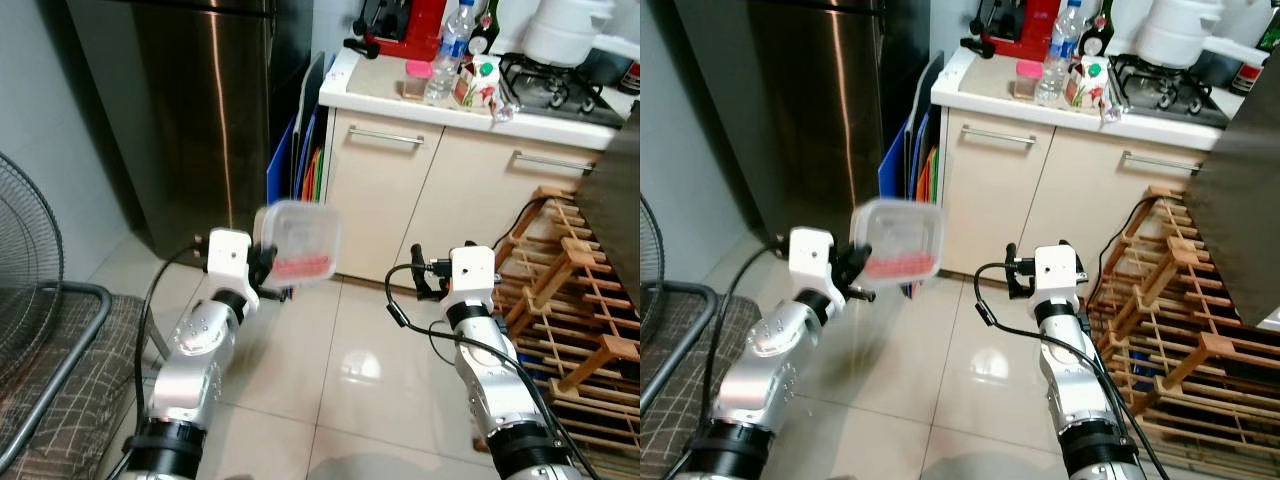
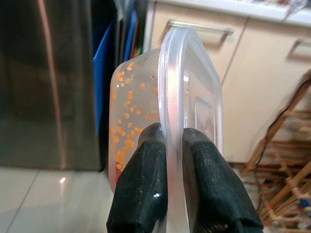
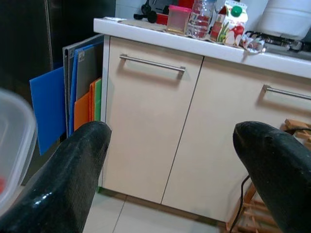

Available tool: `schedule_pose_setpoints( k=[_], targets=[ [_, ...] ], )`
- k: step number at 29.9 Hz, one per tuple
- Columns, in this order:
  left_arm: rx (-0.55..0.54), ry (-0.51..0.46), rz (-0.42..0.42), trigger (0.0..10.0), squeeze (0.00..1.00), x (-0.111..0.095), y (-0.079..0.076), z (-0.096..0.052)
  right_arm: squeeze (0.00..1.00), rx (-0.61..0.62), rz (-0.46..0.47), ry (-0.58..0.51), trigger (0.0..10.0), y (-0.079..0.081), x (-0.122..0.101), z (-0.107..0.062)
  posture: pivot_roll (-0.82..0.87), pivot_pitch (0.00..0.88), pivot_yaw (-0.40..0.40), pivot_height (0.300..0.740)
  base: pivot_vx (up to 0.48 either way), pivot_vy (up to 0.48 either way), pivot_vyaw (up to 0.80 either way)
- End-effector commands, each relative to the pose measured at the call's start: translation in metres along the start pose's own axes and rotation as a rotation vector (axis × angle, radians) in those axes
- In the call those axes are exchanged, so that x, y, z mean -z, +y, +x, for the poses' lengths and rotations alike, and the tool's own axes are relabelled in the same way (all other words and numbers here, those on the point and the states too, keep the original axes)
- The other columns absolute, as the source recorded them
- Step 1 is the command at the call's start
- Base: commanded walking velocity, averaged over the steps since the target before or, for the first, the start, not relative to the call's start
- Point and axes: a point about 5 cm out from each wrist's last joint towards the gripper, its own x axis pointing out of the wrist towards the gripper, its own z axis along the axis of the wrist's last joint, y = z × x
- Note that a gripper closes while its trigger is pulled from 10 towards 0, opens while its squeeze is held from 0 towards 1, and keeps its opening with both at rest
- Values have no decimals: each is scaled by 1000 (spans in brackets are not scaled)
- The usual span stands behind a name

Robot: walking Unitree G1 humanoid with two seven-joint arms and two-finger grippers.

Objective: Restocking fridge

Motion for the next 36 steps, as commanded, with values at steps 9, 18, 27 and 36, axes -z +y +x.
schedule_pose_setpoints(
  k=[9,18,27,36],
  targets=[
    [12,-132,57,10000,0,-23,-6,1,0,-9,7,15,10000,2,3,1,0,0,-54,740,0,0,-308],
    [83,-189,60,10000,0,-36,-17,0,0,-15,3,7,10000,3,3,2,-6,0,-51,740,0,0,-555],
    [67,-193,52,10000,0,-36,-19,-2,0,-38,-34,5,10000,4,1,6,-4,0,-59,740,0,-60,128],
    [85,-235,51,10000,0,-41,-21,-6,0,-22,-8,13,10000,3,4,4,-7,0,-55,740,0,-160,127]
  ],
)
